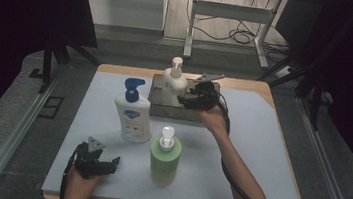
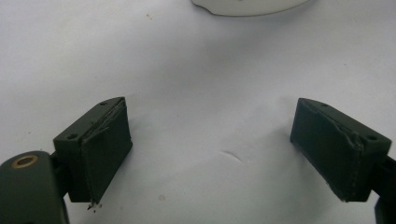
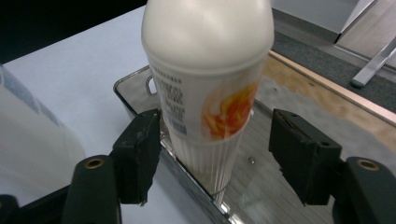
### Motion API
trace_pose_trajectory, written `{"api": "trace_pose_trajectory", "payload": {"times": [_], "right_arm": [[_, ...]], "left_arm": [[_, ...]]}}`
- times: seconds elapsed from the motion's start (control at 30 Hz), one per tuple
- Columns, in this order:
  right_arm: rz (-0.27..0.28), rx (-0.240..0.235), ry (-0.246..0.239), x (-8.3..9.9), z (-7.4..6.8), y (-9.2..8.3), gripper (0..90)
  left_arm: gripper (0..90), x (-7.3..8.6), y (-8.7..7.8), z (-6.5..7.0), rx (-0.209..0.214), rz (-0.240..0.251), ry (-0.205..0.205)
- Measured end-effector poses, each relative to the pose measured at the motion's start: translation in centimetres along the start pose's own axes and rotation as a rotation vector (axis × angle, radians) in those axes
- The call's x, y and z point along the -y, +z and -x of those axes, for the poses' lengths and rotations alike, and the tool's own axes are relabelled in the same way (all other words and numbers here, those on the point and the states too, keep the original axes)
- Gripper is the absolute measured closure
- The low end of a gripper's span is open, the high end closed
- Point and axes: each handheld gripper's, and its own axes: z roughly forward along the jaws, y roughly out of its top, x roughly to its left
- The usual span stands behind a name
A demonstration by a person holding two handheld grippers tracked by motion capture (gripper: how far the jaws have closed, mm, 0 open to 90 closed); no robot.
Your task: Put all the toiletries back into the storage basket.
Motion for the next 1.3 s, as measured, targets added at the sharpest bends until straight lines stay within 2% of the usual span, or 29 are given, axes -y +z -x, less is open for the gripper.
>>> {"api": "trace_pose_trajectory", "payload": {"times": [0.2,0.3,0.4,0.53,0.7,1.0,1.13,1.3], "right_arm": [[-0.020,-0.024,0.019,0.9,0.6,-0.6,45.1],[-0.031,-0.045,0.031,1.3,0.9,-0.5,51.6],[-0.051,-0.046,0.036,1.5,1.0,-0.3,56.7],[-0.068,-0.055,0.071,1.7,1.4,0.0,63.3],[-0.081,-0.026,0.108,1.9,2.0,0.2,66.8],[-0.061,-0.001,0.204,2.1,3.3,0.7,72.5],[-0.076,0.029,0.182,2.3,3.1,1.3,75.0],[-0.103,0.044,0.157,1.9,2.5,2.2,83.2]], "left_arm": [[11.9,0.0,0.0,0.0,0.000,-0.001,0.000],[11.9,0.0,0.0,0.0,0.000,-0.001,0.000],[11.9,0.0,0.0,0.0,-0.001,-0.002,0.001],[11.9,0.0,0.0,0.0,-0.001,-0.002,0.001],[11.9,0.0,0.0,0.0,-0.001,-0.001,0.001],[11.9,0.0,0.0,0.0,-0.001,-0.002,0.001],[11.9,0.0,0.0,0.0,-0.001,-0.002,0.001],[11.9,0.0,0.0,0.0,-0.001,-0.002,0.001]]}}
